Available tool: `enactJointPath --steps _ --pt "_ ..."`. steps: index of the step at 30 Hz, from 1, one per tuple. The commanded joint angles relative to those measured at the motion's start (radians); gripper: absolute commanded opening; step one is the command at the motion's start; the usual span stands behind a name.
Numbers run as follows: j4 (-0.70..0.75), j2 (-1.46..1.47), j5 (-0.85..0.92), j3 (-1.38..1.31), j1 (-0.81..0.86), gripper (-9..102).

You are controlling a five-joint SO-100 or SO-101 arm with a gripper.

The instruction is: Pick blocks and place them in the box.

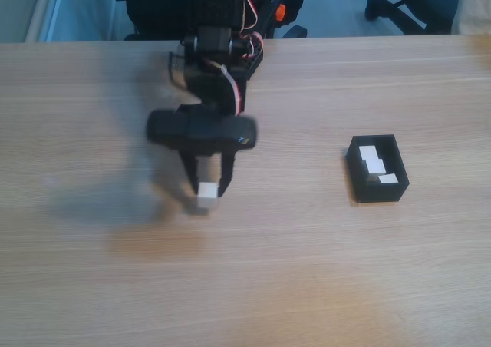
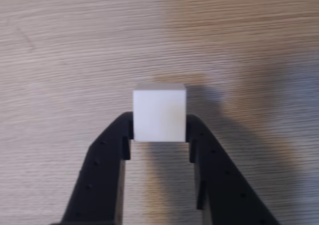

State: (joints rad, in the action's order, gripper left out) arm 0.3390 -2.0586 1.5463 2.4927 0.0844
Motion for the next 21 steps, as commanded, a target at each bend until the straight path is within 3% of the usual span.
enactJointPath --steps 1,10,21 --pt "0.011 -0.195 0.018 0.061 -0.089 0" --pt "0.074 -0.443 0.014 0.100 -0.500 0" --pt "-0.028 -0.218 0.067 -0.117 -0.815 0"
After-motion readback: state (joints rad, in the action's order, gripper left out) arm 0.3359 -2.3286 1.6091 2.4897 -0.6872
